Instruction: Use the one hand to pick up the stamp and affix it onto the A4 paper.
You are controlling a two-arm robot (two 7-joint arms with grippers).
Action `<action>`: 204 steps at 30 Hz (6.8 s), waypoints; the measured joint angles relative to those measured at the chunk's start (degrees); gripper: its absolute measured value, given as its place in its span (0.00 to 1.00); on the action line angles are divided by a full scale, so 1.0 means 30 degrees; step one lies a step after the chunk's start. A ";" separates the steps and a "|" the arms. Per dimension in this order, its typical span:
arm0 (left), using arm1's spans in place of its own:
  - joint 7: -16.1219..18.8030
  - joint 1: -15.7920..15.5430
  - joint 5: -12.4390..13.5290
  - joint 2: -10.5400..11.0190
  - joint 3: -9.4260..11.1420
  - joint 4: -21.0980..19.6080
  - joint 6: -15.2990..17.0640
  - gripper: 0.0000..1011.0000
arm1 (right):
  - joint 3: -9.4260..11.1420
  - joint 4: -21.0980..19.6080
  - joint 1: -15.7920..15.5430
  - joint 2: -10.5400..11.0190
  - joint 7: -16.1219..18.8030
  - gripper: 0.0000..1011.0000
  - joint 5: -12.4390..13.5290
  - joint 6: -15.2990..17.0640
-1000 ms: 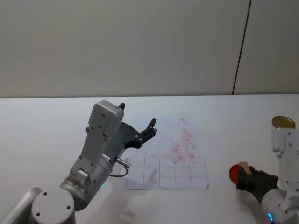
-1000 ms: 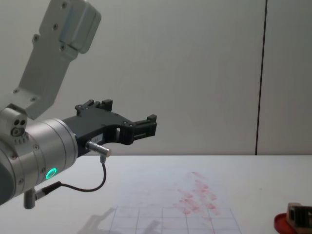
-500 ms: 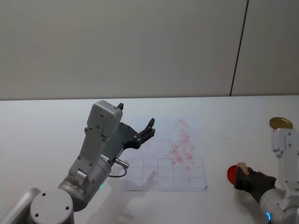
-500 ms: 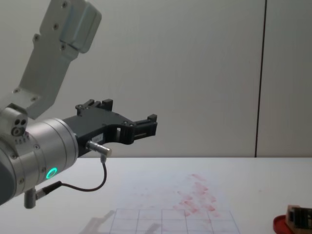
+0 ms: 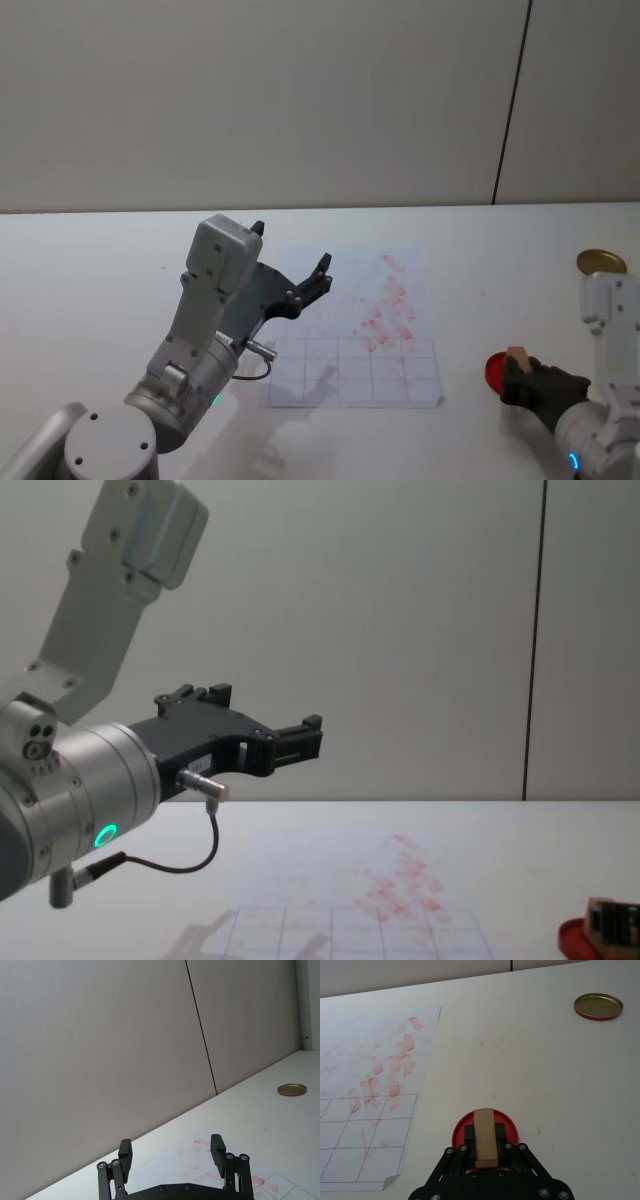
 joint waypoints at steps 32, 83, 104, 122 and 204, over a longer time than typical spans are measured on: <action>-0.0001 0.0000 -0.0001 0.0000 0.0000 0.0000 0.0000 0.98 | -0.1765 -0.1122 0.1600 -0.1222 0.3578 0.22 -0.3620 -0.0387; -0.0002 0.0000 -0.0001 0.0000 0.0000 0.0000 0.0000 0.98 | -0.2159 0.3688 0.2590 -0.2343 0.5039 0.21 -0.3530 0.1295; -0.0001 0.0000 -0.0001 0.0000 0.0000 0.0000 0.0000 0.98 | -0.2446 0.2858 0.2638 -0.2368 0.5330 0.22 -0.4958 0.1412; -0.0001 0.0000 0.0000 0.0000 0.0000 0.0000 0.0001 0.98 | -0.2416 0.0417 0.2777 -0.2317 0.5016 0.21 -0.6100 0.0975; 0.0000 0.0000 -0.0001 -0.0001 0.0001 0.0000 0.0000 0.98 | 0.0636 -0.1065 0.0378 -0.0468 0.3287 0.94 -0.5020 -0.0341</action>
